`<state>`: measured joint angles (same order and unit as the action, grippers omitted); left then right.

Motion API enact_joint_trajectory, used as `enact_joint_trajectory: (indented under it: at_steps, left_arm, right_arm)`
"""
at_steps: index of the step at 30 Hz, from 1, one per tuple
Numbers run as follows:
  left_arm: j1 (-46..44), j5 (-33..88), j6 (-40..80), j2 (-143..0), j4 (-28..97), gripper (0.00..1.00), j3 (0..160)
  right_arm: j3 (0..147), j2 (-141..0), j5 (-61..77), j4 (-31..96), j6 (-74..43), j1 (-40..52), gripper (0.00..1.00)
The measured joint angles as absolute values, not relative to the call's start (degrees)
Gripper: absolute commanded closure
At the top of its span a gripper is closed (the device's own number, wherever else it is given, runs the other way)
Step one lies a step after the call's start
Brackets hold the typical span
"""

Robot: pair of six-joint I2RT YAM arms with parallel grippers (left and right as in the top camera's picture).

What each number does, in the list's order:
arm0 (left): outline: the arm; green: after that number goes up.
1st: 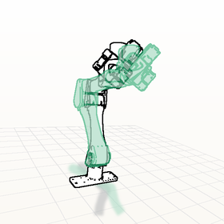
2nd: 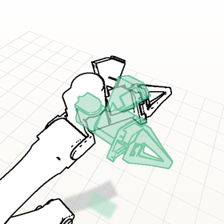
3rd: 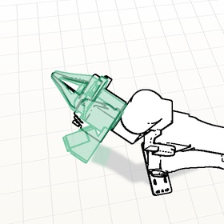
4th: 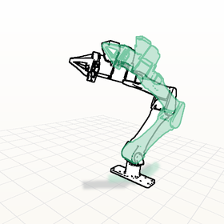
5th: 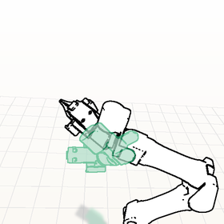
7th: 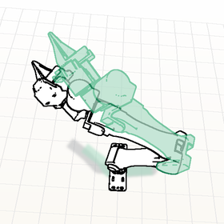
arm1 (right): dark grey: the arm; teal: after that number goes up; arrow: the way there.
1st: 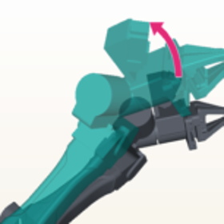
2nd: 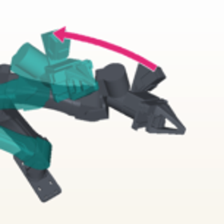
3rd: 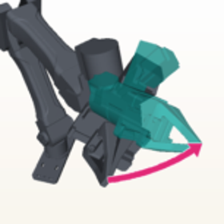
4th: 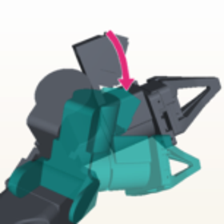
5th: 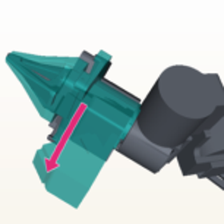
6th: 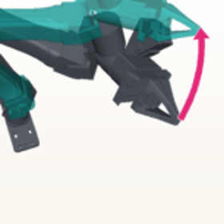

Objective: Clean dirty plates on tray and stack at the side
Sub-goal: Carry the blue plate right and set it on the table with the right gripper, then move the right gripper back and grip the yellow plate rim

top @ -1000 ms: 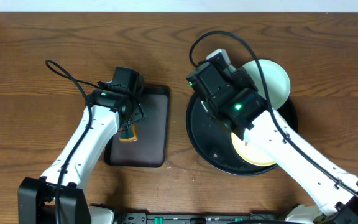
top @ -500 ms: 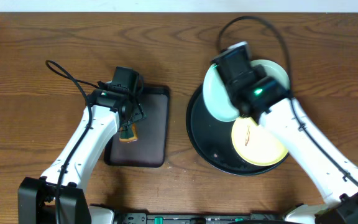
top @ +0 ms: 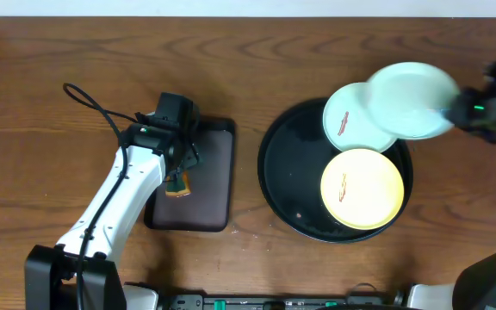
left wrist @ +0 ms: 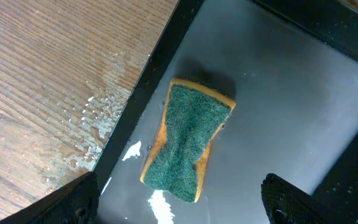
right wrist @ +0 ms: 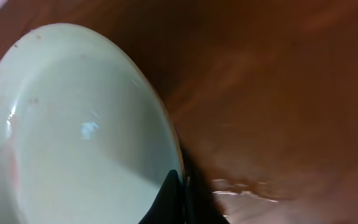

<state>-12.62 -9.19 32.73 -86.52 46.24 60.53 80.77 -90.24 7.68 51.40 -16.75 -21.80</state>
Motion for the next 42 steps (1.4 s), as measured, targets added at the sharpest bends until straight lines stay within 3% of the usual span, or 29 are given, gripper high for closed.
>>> enact_joint_trajectory:
  at_steps: [8, 14, 18, 23, 28, 32, 36, 42]
  left_arm:
    - [-12.6, -9.2, 32.7, -86.5, 46.2, 0.16, 60.5]
    - [-12.6, -9.2, 32.7, -86.5, 46.2, 0.16, 60.5]
    - [-12.6, -9.2, 32.7, -86.5, 46.2, 0.16, 60.5]
    - [-12.6, -9.2, 32.7, -86.5, 46.2, 0.16, 60.5]
    - [-12.6, -9.2, 32.7, -86.5, 46.2, 0.16, 60.5]
    - [-12.6, -9.2, 32.7, -86.5, 46.2, 0.16, 60.5]
    - [-12.6, -9.2, 32.7, -86.5, 46.2, 0.16, 60.5]
    - [-12.6, -9.2, 32.7, -86.5, 46.2, 0.16, 60.5]
  right_arm:
    - [80.3, -95.7, 5.3, 50.9, -21.2, -40.1, 0.99]
    - [77.6, -105.3, 2.9, 49.5, -23.3, -44.5, 0.99]
    - [75.5, -109.6, 3.2, 47.9, -22.2, -44.6, 0.76]
    - [75.4, -107.3, 8.1, 45.1, -19.6, -44.0, 0.65]
    - [75.4, -97.7, 17.1, 45.2, -14.1, -37.9, 0.50]
    - [76.0, -90.9, 20.3, 50.9, -11.3, -26.7, 0.50]
    - [75.9, -90.8, 13.3, 58.7, -11.0, -15.2, 0.50]
    - [68.8, -92.4, -2.8, 57.9, -16.3, -4.9, 0.48]
